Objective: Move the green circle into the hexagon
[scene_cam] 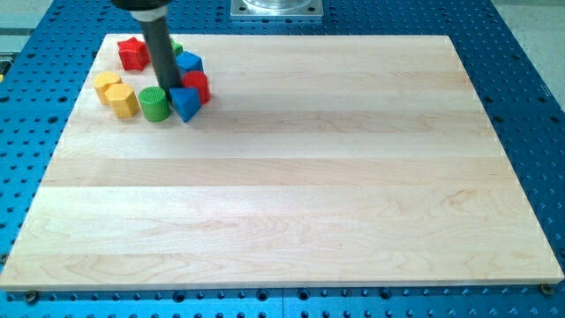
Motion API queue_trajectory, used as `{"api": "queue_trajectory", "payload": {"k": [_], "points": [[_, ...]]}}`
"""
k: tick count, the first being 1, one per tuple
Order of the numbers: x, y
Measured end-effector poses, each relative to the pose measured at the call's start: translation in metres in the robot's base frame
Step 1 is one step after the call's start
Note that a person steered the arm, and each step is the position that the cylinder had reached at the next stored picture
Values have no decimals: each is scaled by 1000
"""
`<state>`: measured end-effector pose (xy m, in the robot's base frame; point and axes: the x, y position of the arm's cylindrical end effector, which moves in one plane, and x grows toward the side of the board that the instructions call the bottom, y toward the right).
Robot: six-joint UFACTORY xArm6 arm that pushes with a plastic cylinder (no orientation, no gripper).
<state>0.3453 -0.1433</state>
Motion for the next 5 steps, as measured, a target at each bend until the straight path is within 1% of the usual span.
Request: {"api": "queue_trajectory", "payload": {"k": [1, 2, 3, 4, 5], "points": [[27, 49], [47, 85], [22, 27], [13, -34], [47, -34]]}}
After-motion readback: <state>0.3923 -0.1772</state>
